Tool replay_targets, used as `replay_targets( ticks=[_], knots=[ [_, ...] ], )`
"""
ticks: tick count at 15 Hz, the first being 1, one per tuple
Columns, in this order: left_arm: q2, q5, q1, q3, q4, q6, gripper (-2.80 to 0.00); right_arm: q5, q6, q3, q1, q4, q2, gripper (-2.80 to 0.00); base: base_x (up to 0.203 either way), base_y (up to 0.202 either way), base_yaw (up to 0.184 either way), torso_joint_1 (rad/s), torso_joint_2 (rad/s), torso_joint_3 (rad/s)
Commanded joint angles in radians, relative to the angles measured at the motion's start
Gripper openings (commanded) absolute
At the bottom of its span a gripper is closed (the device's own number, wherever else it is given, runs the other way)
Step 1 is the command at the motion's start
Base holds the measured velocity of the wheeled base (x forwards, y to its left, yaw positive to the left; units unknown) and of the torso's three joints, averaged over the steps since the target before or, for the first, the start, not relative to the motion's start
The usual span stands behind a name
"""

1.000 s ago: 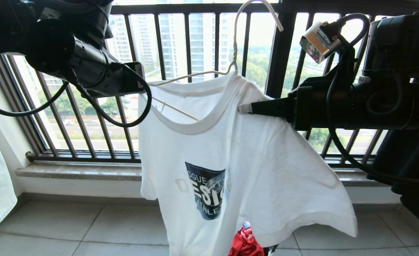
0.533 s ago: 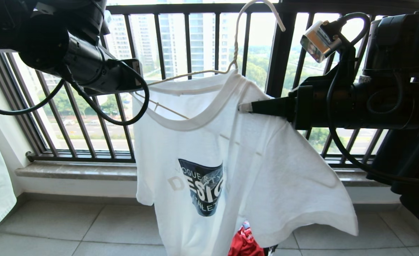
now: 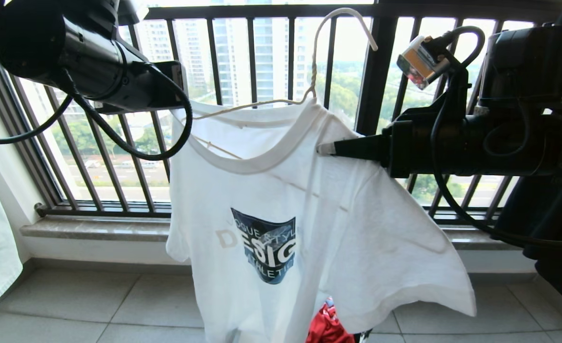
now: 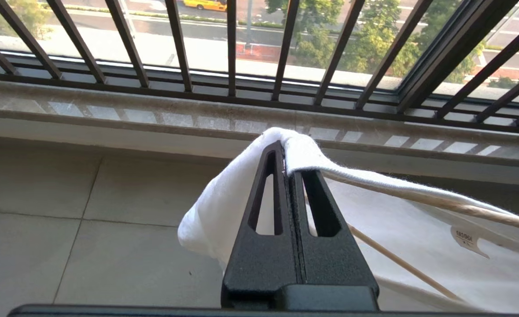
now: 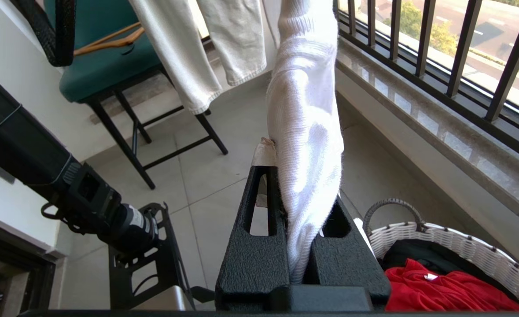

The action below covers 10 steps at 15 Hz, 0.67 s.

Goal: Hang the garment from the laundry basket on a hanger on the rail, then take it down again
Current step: Hang the clothes on the clothes rack

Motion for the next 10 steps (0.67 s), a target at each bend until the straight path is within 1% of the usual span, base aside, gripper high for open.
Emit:
replay_targets(
  ticks=[1, 5, 6, 8, 10],
  knots=[
    [-0.002, 0.001, -0.035, 0.001, 0.005, -0.007, -2.8, 0.004, 0.001, -0.001, 0.004, -0.002, 0.018, -2.8, 0.0, 0.0, 0.0, 0.0, 0.0, 0.0],
    [-0.006, 0.0, -0.13, -0.002, -0.003, -0.02, -2.8, -0.015, 0.002, 0.0, 0.035, -0.013, 0.054, -2.8, 0.0, 0.0, 0.0, 0.0, 0.0, 0.0],
    [-0.008, 0.001, -0.163, -0.002, -0.004, -0.048, -2.8, -0.029, 0.004, 0.003, 0.043, -0.035, 0.066, -2.8, 0.0, 0.0, 0.0, 0.0, 0.0, 0.0],
    [-0.012, 0.001, -0.216, -0.003, -0.005, -0.109, -2.8, -0.05, 0.02, 0.025, 0.045, -0.124, 0.084, -2.8, 0.0, 0.0, 0.0, 0.0, 0.0, 0.0],
    [-0.01, 0.0, -0.246, -0.003, -0.006, -0.138, -2.8, -0.053, 0.06, 0.054, 0.046, -0.237, 0.099, -2.8, 0.0, 0.0, 0.0, 0.0, 0.0, 0.0]
  ],
)
